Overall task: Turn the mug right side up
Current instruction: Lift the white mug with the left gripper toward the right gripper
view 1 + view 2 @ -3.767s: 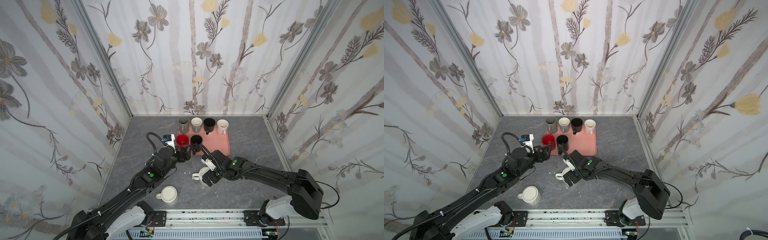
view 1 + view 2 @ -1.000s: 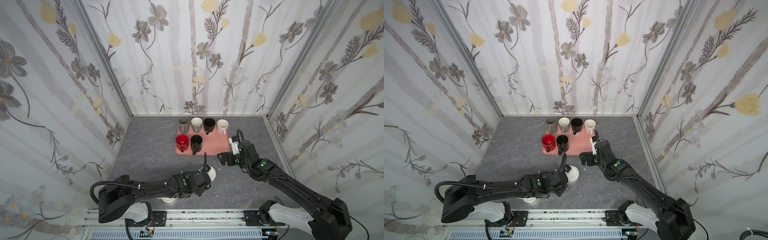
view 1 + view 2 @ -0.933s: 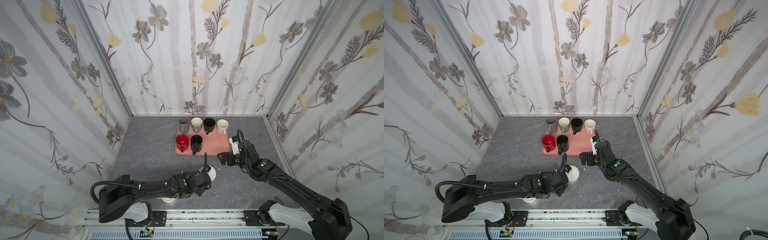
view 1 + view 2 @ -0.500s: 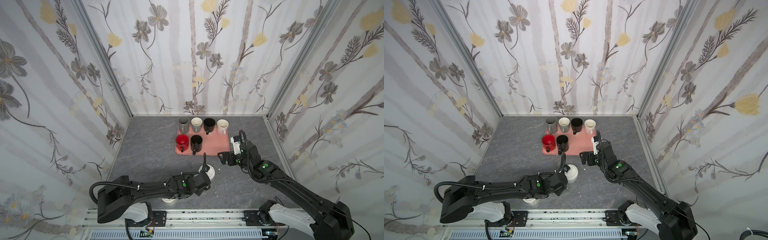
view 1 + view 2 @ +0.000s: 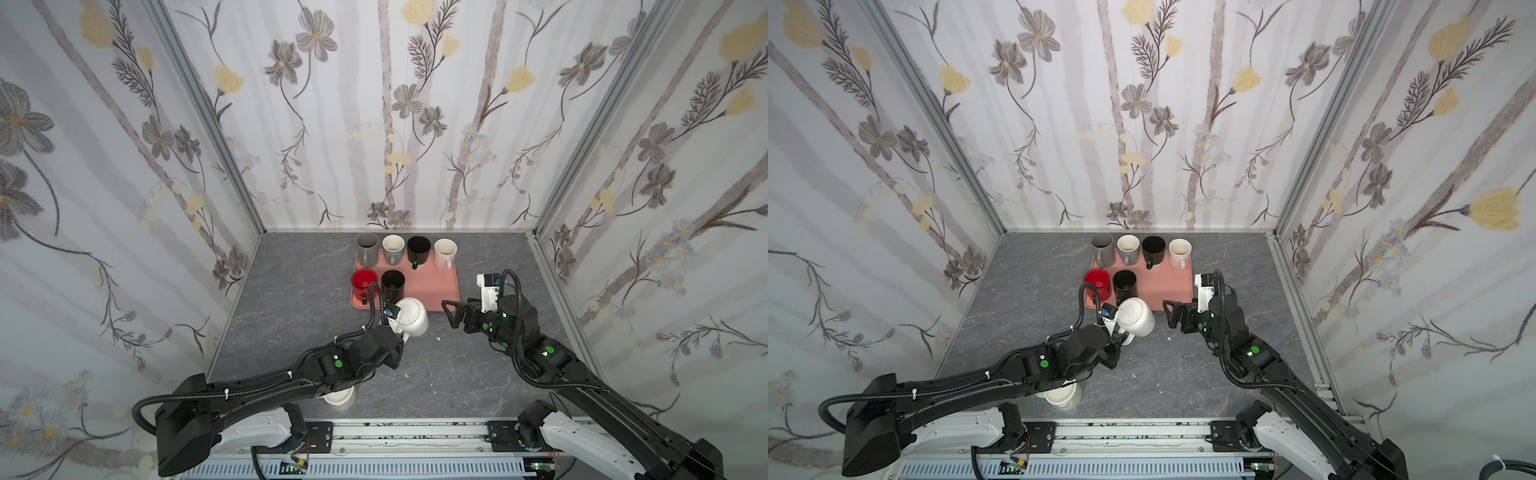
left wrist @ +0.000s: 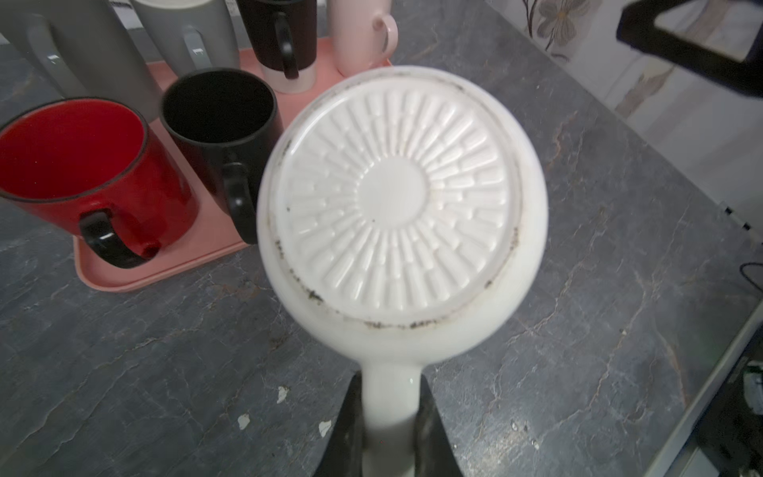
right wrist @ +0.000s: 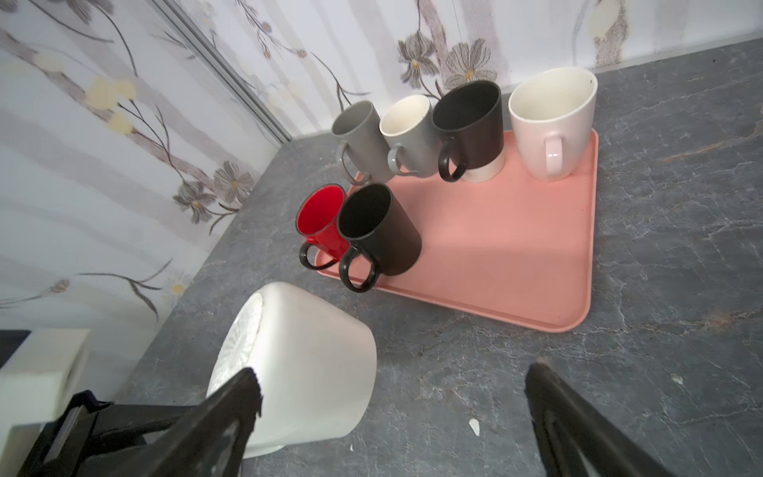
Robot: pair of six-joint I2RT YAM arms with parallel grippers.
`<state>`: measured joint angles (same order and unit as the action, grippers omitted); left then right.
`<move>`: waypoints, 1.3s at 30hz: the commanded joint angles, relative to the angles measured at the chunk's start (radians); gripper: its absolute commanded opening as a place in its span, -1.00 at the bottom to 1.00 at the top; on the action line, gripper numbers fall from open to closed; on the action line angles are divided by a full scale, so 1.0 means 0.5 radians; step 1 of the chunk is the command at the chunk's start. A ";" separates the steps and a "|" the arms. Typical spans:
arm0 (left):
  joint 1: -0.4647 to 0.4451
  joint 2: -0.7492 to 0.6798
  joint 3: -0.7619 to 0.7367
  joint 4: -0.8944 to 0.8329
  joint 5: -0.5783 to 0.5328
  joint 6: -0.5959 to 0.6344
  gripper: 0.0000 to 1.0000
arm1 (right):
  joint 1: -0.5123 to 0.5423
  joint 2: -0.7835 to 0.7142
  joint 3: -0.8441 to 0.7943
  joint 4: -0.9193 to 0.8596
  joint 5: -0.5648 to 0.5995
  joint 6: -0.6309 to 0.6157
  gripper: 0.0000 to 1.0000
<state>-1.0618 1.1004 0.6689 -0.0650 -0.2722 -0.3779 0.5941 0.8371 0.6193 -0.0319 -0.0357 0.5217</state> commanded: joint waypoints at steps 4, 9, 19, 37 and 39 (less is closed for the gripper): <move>0.159 -0.224 -0.057 0.622 0.136 -0.027 -1.00 | 0.000 -0.039 -0.080 0.479 -0.210 0.169 1.00; 0.363 -0.350 -0.134 0.958 0.336 -0.108 -1.00 | 0.000 0.033 -0.200 0.970 -0.475 0.356 0.94; 0.566 -0.279 -0.117 1.543 0.606 -0.218 -1.00 | 0.007 0.506 -0.214 2.060 -1.040 0.798 0.73; 0.602 0.026 0.010 2.008 0.936 -0.447 -1.00 | 0.116 0.985 0.057 2.711 -1.106 1.060 0.06; 0.602 0.027 0.012 2.020 0.945 -0.456 -1.00 | 0.124 1.002 0.064 2.755 -1.080 1.075 -0.05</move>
<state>-0.7631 1.1133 0.6601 0.8146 0.1856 -0.5842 0.6502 1.3304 0.6380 1.2362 -0.5762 1.0340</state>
